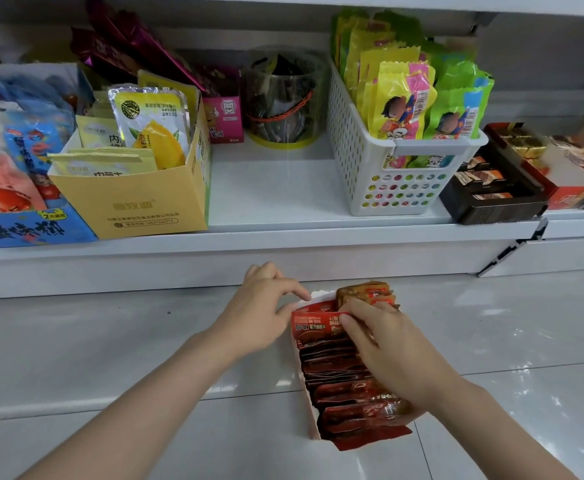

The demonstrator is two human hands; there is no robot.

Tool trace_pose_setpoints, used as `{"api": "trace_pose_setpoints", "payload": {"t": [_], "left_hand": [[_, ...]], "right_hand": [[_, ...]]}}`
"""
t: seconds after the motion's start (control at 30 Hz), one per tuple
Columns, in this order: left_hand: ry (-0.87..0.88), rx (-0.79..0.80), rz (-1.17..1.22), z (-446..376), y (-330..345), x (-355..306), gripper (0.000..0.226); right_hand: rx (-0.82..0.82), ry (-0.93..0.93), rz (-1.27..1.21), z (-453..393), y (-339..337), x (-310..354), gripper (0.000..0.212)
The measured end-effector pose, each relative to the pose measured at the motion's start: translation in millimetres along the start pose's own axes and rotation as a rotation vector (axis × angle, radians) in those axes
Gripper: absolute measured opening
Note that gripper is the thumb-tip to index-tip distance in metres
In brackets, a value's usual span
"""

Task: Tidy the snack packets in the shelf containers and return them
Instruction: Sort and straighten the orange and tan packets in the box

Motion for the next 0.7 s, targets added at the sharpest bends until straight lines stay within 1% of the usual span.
{"api": "trace_pose_setpoints", "payload": {"t": [0.07, 0.17, 0.27, 0.3, 0.33, 0.4, 0.43, 0.5, 0.6, 0.67, 0.7], "left_hand": [[0.026, 0.004, -0.108, -4.1, 3.5, -0.3, 0.018], [0.051, 0.013, -0.234, -9.3, 3.6, 1.5, 0.018], [0.106, 0.024, -0.406, -13.4, 5.8, 0.0, 0.021], [0.123, 0.021, -0.429, -14.2, 6.6, -1.1, 0.02], [0.131, 0.016, -0.424, -15.1, 7.2, -2.2, 0.018], [0.11, -0.012, -0.348, -16.8, 7.2, -2.9, 0.009], [0.088, -0.019, -0.304, -18.3, 8.2, -3.3, 0.008], [0.047, -0.004, -0.242, -24.2, 13.0, -6.1, 0.025], [-0.016, 0.077, -0.23, -36.4, 20.5, -11.8, 0.046], [-0.064, 0.128, -0.246, -43.4, 25.5, -9.6, 0.051], [-0.083, 0.137, -0.251, -46.0, 27.5, -7.6, 0.048]], "right_hand": [[0.033, -0.038, -0.001, 1.5, -1.9, 1.7, 0.023], [0.138, -0.119, 0.011, 3.9, 1.7, 8.9, 0.031], [0.204, -0.127, 0.085, 5.2, 5.6, 9.1, 0.036], [0.223, -0.116, 0.107, 6.3, 6.4, 7.8, 0.042], [0.243, -0.105, 0.121, 7.9, 7.3, 6.3, 0.053], [0.274, -0.098, 0.16, 10.2, 9.0, 5.4, 0.078], [0.283, -0.107, 0.179, 10.6, 10.0, 6.0, 0.083], [0.28, -0.129, 0.202, 9.8, 10.8, 7.6, 0.084], [0.28, -0.113, 0.194, 9.4, 11.9, 9.4, 0.082], [0.272, -0.112, 0.178, 11.6, 12.1, 7.8, 0.079], [0.265, -0.118, 0.174, 12.9, 12.0, 6.1, 0.077]]}}
Point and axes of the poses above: each hand's wrist, its own z-axis away from the middle knuckle, its own y-axis out of the palm, x = y × z, the point moved 4 cm from there along -z, towards the middle knuckle, and after that the axes turned 6 degrees about x, right-handed, at the moved point
